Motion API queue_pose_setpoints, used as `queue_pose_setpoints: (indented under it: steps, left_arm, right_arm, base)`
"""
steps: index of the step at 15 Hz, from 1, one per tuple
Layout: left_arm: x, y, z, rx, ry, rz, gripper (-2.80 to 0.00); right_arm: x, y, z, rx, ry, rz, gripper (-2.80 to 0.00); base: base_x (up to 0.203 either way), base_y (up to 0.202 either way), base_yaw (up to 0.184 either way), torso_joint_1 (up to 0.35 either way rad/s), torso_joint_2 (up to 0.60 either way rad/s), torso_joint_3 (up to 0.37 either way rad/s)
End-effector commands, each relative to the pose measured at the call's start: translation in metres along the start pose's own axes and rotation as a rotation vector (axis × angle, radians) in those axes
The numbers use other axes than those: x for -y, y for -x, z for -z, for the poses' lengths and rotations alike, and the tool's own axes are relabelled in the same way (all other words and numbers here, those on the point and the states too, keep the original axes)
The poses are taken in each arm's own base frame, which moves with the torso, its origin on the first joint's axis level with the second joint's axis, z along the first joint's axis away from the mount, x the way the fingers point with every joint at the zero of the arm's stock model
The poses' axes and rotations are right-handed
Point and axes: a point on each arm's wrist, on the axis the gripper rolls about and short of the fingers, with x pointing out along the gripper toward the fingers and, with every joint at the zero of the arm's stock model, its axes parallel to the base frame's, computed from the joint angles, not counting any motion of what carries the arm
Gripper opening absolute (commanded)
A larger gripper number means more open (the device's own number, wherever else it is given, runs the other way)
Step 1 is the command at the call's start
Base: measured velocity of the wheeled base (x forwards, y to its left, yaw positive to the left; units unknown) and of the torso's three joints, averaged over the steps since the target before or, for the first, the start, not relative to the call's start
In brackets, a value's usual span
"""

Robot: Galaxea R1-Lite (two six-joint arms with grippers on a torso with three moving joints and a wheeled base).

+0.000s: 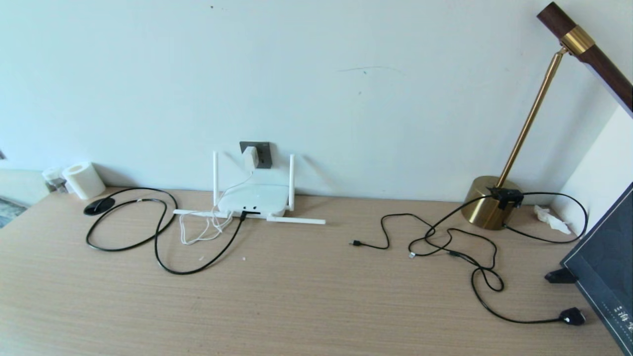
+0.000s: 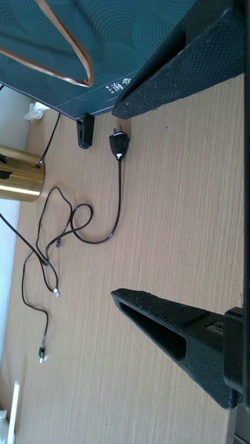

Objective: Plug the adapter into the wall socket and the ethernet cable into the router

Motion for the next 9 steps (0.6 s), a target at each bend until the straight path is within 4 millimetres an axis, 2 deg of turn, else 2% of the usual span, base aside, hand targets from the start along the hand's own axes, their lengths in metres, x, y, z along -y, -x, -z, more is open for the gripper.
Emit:
queue_pose_setpoints:
  steps: [1,9]
  left_arm:
    - [0.0,-0.0003,0.0002,-0.002,0.001,-0.001,-2.8]
    - [0.0,-0.0003,0.0002,-0.002,0.001,-0.002,-2.8]
  right_arm:
    - [0.0,0.0,0.0001,-0.001,-0.004,0.0,0.0]
    - [0.0001,-0.0019,0.0,0.039,-0.04,0.005,0.0]
  base:
    - [0.0,0.0,0.0,0.0,0.0,0.0]
    - [0.0,0.0,0.0,0.0,0.0,0.0]
